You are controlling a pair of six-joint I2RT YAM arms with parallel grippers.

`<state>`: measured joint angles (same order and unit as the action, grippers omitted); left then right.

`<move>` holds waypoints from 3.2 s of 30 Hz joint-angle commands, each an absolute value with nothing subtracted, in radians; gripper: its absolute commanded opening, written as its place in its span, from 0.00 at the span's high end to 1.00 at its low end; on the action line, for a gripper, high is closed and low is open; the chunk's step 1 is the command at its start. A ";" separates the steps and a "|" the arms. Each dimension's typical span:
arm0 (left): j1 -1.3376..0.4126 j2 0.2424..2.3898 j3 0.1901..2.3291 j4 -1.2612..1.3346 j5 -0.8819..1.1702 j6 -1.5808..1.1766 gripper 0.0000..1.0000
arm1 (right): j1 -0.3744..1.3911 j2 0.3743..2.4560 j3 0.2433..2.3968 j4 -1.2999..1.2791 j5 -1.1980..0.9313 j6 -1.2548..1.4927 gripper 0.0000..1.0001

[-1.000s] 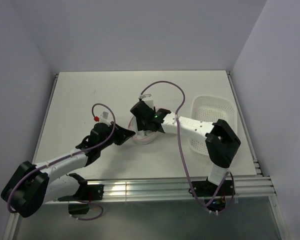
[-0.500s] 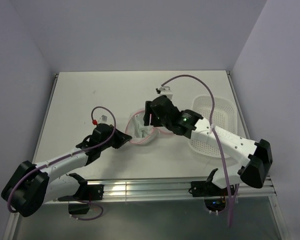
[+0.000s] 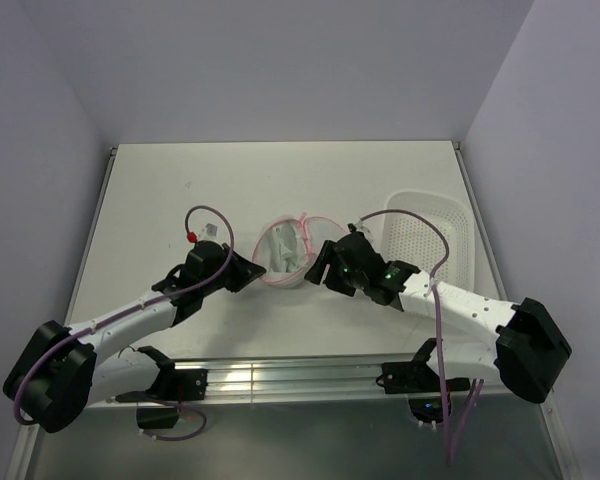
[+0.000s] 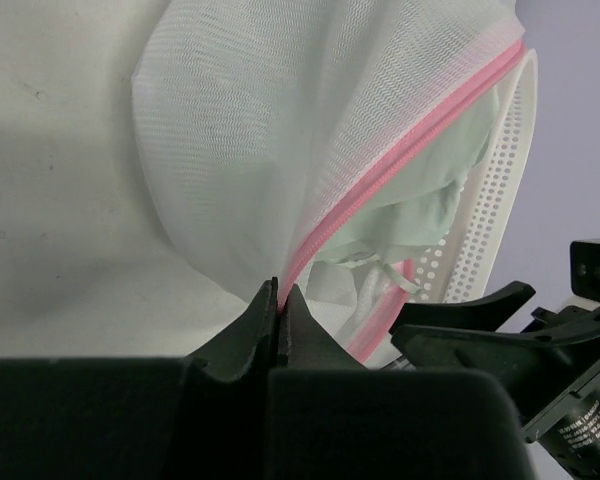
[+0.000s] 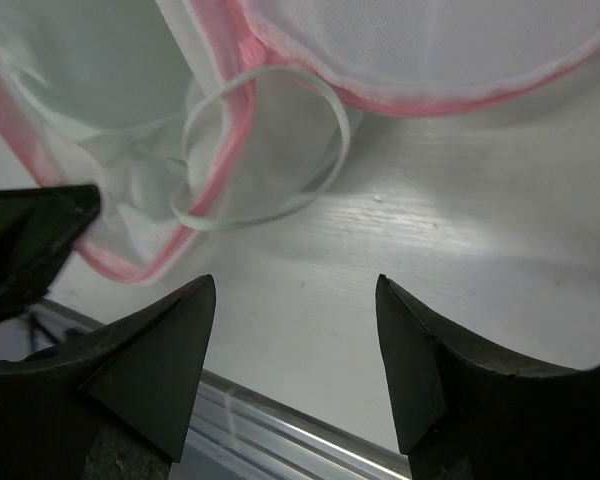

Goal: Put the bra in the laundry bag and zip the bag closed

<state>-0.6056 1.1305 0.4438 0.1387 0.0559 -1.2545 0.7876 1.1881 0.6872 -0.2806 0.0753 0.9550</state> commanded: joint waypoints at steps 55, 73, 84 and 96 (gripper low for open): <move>-0.609 1.143 0.503 0.101 0.084 -1.187 1.00 | 0.676 1.149 0.348 0.330 0.035 1.437 0.52; -0.609 1.141 0.506 0.098 0.094 -1.178 1.00 | 0.681 1.167 0.474 0.261 0.129 1.347 0.89; -0.618 1.158 0.541 0.089 0.104 -1.128 1.00 | 0.813 1.235 0.820 -0.026 0.261 1.011 0.97; -0.627 1.151 0.589 0.064 0.118 -1.083 1.00 | 0.954 1.494 1.002 -0.106 0.255 0.911 1.00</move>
